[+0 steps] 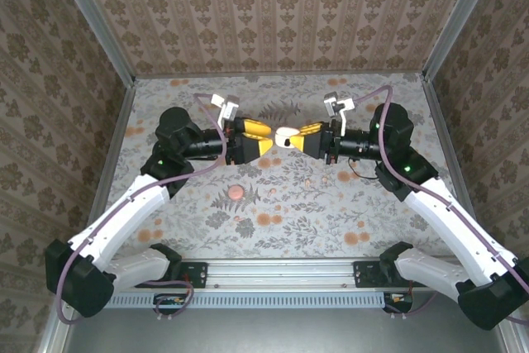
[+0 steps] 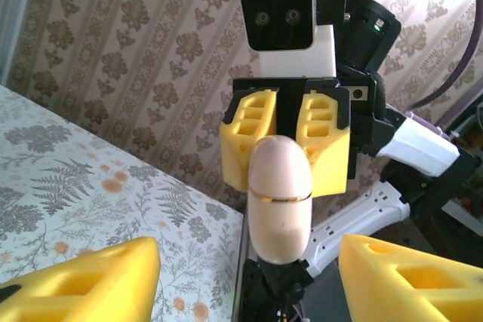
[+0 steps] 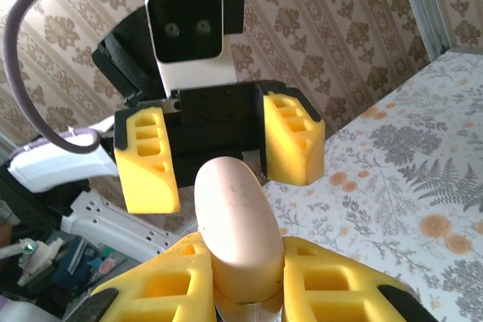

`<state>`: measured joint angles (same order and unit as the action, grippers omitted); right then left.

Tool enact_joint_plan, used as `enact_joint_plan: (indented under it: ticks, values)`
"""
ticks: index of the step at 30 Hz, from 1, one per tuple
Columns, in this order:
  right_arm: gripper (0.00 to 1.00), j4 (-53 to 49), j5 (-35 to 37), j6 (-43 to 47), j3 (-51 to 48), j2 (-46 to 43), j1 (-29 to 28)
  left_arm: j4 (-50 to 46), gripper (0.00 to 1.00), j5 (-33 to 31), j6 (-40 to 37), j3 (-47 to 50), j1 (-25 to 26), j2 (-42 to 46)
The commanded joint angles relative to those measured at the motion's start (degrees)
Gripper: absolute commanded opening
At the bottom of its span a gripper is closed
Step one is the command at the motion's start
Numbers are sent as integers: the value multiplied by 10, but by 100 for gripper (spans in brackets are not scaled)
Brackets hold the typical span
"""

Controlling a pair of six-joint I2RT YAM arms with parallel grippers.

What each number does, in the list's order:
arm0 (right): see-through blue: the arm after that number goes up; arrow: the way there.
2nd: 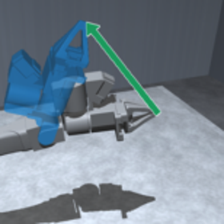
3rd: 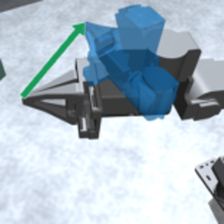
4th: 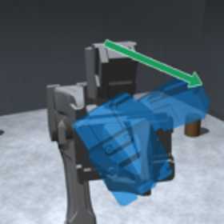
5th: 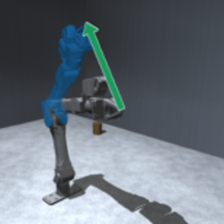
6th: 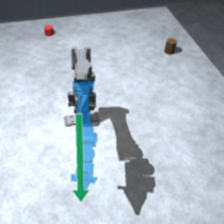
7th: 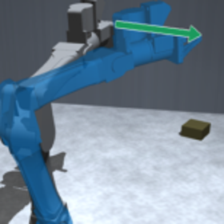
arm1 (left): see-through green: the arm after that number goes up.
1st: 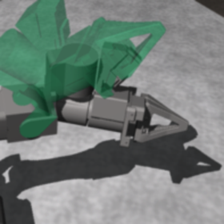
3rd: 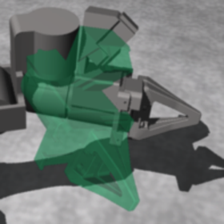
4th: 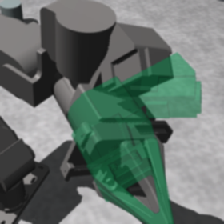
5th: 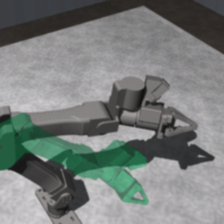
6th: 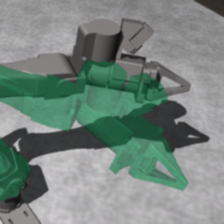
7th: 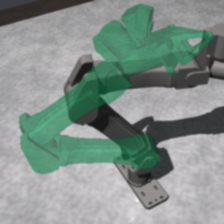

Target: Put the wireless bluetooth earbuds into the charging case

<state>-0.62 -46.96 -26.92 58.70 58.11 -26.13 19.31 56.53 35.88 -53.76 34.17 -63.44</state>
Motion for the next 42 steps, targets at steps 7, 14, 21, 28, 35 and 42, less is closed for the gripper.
enact_joint_plan:
  ticks: [7, 14, 21, 28, 35, 42]
  values:
    - [13, -33, -18, 48, 10, -8, -3, 0, 59, 32, -39, -39, 41, -40]
    - [12, -18, -17, 37, 5, -10, -3, -6, 53, 24, -46, -40, 51, -47]
    - [12, -13, -24, 29, 2, -11, -3, -23, 30, 19, -60, -45, 55, -50]
    - [25, -16, -14, 25, 0, -11, -5, -28, 22, -5, -76, -37, 56, -37]
    - [38, -32, 18, 0, 10, 18, -4, -133, 0, -65, -187, -40, 68, -3]
    - [42, -54, 44, -16, 22, 51, -3, -75, 0, -71, -218, 14, 69, 20]
